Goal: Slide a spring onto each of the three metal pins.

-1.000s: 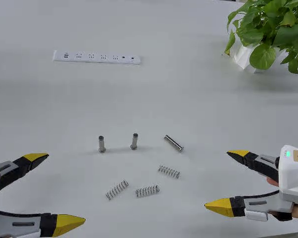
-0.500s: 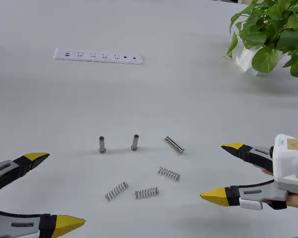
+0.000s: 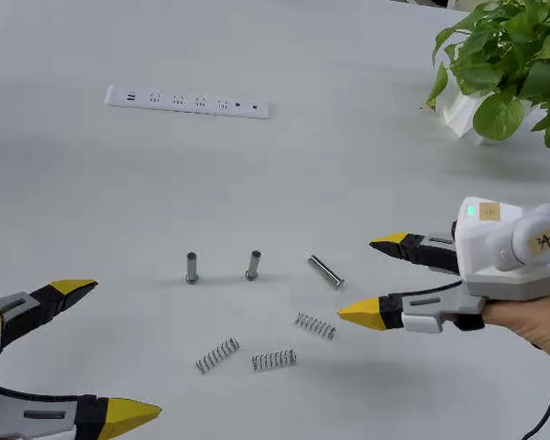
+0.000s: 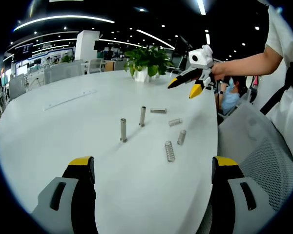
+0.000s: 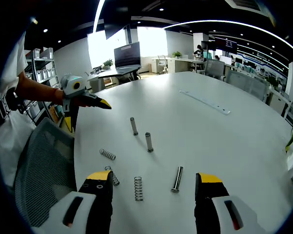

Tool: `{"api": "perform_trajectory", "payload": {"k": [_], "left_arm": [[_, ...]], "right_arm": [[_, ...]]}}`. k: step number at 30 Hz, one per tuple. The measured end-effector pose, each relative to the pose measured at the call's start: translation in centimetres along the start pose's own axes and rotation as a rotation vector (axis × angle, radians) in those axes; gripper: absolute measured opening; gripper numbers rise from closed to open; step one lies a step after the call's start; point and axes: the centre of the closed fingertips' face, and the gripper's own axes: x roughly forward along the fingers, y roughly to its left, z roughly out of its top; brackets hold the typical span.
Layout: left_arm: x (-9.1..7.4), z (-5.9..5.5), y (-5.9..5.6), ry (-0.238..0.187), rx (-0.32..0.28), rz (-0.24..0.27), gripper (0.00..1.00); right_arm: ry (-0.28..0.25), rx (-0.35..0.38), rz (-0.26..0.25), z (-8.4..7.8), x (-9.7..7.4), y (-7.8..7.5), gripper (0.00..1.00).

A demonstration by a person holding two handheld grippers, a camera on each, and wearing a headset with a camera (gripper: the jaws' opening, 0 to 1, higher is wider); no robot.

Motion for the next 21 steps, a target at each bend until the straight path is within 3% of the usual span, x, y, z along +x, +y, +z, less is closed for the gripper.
{"api": "perform_trajectory", "payload": {"k": [10, 21], "left_arm": [[0.1, 0.0, 0.3, -0.010, -0.010, 0.003, 0.99], [0.3, -0.1, 0.4, -0.018, -0.021, 0.000, 0.99]], "right_arm": [[0.115, -0.005, -0.011, -0.3, 2.5, -2.0, 0.45], [0.207, 0.016, -0.030, -1.0, 4.9, -4.2, 0.26]]}}
